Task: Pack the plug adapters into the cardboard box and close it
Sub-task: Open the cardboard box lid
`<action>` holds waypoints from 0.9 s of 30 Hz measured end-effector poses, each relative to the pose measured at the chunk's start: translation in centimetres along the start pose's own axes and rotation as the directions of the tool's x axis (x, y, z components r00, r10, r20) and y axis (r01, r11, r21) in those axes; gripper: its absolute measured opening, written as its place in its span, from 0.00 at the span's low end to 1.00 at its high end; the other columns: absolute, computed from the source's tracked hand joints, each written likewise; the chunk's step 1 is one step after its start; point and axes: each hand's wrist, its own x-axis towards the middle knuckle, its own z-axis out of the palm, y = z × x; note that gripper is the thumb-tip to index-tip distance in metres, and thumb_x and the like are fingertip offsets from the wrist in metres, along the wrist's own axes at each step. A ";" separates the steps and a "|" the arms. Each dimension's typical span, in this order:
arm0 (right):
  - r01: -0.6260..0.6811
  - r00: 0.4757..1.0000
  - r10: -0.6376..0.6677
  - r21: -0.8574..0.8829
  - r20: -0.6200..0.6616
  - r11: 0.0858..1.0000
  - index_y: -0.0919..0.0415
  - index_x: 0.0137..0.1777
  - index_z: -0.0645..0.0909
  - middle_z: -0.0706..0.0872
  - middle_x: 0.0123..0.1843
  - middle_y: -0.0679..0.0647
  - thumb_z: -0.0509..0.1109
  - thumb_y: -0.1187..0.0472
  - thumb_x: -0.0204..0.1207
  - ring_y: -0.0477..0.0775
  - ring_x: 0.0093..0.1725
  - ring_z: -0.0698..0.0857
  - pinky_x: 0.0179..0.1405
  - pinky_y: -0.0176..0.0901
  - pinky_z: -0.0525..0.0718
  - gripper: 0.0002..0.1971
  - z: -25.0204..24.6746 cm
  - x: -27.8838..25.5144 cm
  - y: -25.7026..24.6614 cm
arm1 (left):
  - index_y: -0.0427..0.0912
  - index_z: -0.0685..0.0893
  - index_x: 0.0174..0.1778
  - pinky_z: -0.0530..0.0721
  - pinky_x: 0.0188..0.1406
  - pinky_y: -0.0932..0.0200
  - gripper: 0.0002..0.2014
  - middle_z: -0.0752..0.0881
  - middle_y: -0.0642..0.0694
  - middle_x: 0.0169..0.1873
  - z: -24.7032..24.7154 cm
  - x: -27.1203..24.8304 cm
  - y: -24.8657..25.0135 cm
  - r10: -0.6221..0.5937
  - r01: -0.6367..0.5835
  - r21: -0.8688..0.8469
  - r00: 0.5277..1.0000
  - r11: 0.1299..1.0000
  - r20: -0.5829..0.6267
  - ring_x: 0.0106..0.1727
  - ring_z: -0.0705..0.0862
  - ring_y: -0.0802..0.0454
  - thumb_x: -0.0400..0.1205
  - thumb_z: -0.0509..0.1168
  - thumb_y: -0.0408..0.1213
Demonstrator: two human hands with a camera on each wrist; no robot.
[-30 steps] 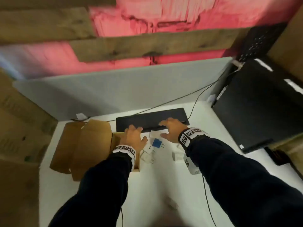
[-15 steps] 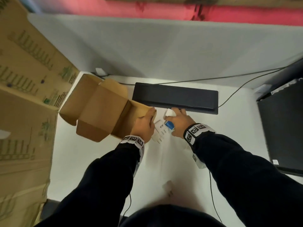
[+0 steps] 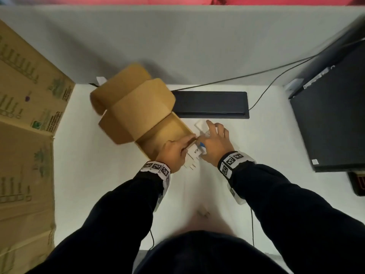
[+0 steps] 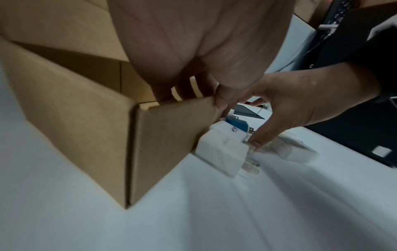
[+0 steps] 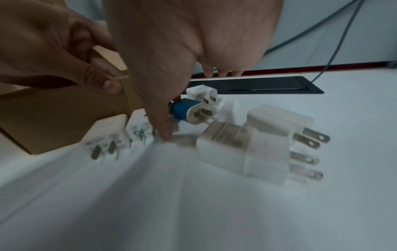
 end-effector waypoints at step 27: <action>0.099 0.972 -0.024 0.315 -0.233 0.944 0.58 0.49 0.81 0.83 0.51 0.53 0.75 0.55 0.64 0.60 0.54 0.77 0.51 0.57 0.82 0.15 1.1 -6.3 -3.4 | 0.37 0.77 0.77 0.79 0.63 0.55 0.25 0.87 0.36 0.62 -8.1 -3.4 -6.4 -0.475 0.422 -0.272 0.862 0.865 -0.177 0.65 0.84 0.38 0.84 0.69 0.39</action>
